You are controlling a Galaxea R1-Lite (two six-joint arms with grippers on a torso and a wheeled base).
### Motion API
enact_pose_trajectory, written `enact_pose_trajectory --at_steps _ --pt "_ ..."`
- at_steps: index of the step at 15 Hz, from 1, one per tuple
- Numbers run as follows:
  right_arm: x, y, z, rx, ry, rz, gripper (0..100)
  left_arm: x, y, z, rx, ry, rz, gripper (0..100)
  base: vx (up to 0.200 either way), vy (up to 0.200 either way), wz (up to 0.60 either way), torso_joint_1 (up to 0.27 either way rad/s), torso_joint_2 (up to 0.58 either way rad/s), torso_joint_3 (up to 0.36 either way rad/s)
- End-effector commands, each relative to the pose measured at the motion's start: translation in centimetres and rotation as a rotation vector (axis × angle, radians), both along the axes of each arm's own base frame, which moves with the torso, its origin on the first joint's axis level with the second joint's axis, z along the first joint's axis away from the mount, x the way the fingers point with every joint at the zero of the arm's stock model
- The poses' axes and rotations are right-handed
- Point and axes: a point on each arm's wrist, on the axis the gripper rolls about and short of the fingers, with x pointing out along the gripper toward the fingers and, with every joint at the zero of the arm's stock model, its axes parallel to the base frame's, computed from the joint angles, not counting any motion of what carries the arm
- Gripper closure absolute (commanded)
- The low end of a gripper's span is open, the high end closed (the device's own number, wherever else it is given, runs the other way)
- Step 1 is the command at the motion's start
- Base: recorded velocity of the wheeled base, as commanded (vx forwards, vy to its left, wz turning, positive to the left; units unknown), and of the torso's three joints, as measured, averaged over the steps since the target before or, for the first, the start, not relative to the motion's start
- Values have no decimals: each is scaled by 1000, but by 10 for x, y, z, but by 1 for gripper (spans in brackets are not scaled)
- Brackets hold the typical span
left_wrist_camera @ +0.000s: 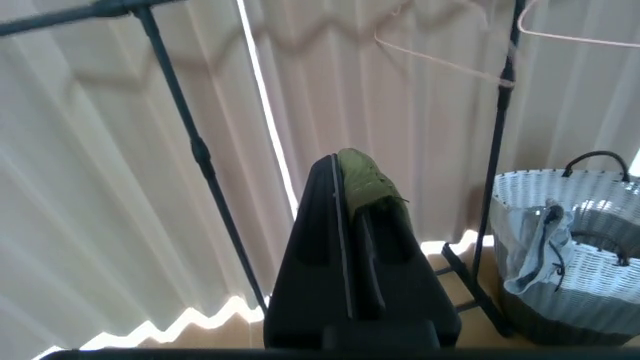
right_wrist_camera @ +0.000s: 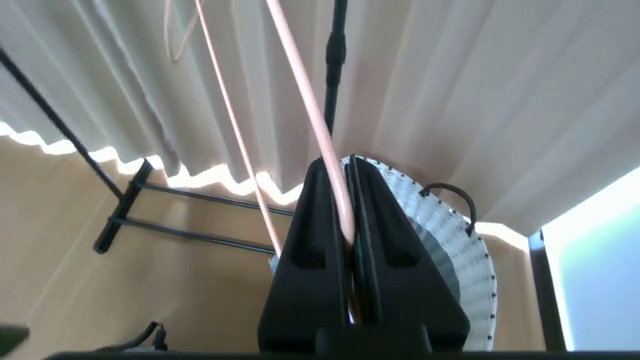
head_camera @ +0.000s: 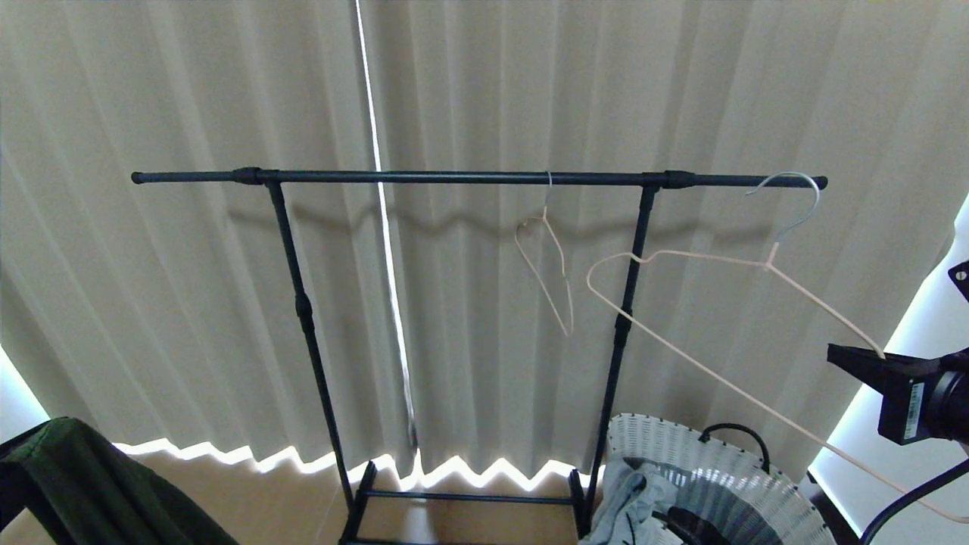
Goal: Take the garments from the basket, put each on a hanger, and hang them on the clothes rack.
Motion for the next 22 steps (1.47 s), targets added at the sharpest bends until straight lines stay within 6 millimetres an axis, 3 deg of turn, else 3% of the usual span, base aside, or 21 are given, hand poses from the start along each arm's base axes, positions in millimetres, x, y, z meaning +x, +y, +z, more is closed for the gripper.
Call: enact_pose_trajectory --at_steps 1,6,12,19,22 --pt "-1 1 1 3 -7 7 100 0 0 -1 1 4 1 100 0 0 0 0 0 0" --pt "-8 11 -5 3 9 83 100 0 0 -1 8 6 1 100 0 0 0 0 0 0" --pt "-11 13 -13 -2 37 101 100 1 0 -5 10 19 1 100 0 200 0 5 3 3" --pt "-20 12 -26 24 84 197 100 -2 -4 -14 73 29 -83 100 0 0 0 0 0 0" --pt "-22 24 -24 36 82 273 100 24 -11 -4 137 116 -89 100 0 0 0 0 0 0"
